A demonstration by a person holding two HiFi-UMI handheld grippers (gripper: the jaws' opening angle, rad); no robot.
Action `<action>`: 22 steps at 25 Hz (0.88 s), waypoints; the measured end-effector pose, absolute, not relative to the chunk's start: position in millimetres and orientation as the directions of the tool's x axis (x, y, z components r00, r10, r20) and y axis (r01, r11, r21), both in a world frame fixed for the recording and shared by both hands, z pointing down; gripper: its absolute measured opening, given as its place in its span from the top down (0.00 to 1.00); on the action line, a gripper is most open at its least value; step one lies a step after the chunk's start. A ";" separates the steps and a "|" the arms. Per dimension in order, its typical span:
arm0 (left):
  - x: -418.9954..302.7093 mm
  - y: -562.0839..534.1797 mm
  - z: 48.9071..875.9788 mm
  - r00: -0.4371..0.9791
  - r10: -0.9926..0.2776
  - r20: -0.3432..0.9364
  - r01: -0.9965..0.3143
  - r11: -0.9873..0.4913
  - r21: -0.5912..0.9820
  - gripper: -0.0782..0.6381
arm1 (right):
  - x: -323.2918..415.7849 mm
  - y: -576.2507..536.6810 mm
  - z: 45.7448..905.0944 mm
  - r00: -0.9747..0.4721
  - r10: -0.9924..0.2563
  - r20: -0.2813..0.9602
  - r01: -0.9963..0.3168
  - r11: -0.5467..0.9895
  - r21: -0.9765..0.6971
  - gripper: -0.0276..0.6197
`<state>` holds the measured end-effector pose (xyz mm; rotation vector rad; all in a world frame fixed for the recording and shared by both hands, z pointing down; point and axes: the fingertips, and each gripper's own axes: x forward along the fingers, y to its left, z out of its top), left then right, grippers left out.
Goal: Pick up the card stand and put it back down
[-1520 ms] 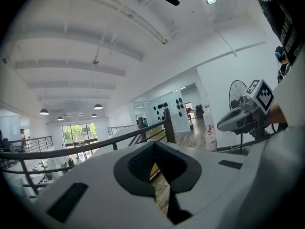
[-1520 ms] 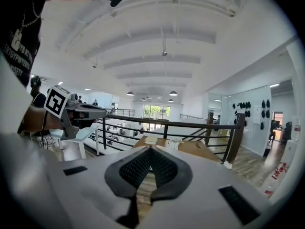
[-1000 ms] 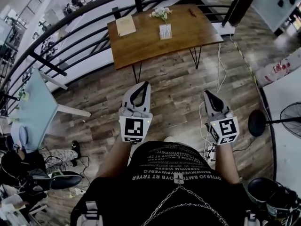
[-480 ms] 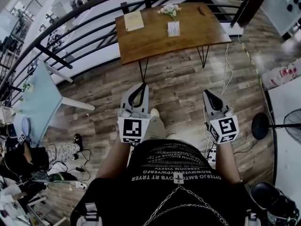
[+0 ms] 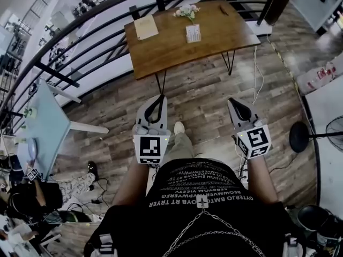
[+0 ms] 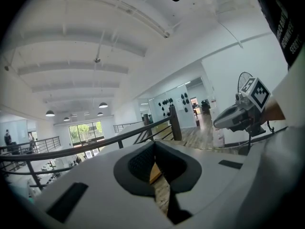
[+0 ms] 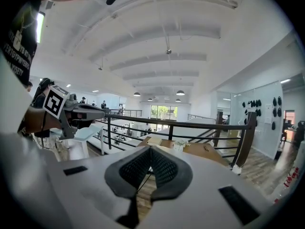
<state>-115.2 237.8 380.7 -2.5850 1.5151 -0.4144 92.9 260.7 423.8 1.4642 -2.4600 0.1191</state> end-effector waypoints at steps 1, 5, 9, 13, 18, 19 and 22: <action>-117.4 235.9 379.4 0.460 -0.871 0.172 -0.840 -0.490 -0.234 0.86 | 90.0 258.4 422.9 -0.456 -0.845 0.279 -0.868 0.491 0.071 0.93; -124.8 220.8 380.2 0.451 -0.874 0.180 -0.845 -0.483 -0.228 0.86 | 83.5 240.8 418.8 -0.466 -0.839 0.281 -0.861 0.503 0.076 0.93; -123.4 199.7 384.7 0.459 -0.866 0.199 -0.838 -0.496 -0.227 0.86 | 81.9 218.0 419.8 -0.466 -0.837 0.286 -0.861 0.504 0.071 0.93; -122.7 180.7 390.4 0.469 -0.857 0.215 -0.829 -0.511 -0.227 0.86 | 81.3 199.9 425.5 -0.462 -0.835 0.298 -0.864 0.500 0.063 0.93; -121.3 151.1 390.6 0.475 -0.852 0.221 -0.829 -0.517 -0.214 0.86 | 82.2 174.1 426.5 -0.455 -0.835 0.309 -0.868 0.494 0.056 0.93; -119.6 145.4 389.4 0.479 -0.850 0.219 -0.827 -0.521 -0.213 0.86 | 82.1 168.7 425.1 -0.453 -0.836 0.309 -0.868 0.493 0.059 0.93; -116.4 127.8 384.3 0.493 -0.846 0.206 -0.821 -0.530 -0.212 0.86 | 81.2 151.1 420.1 -0.447 -0.841 0.305 -0.871 0.487 0.067 0.93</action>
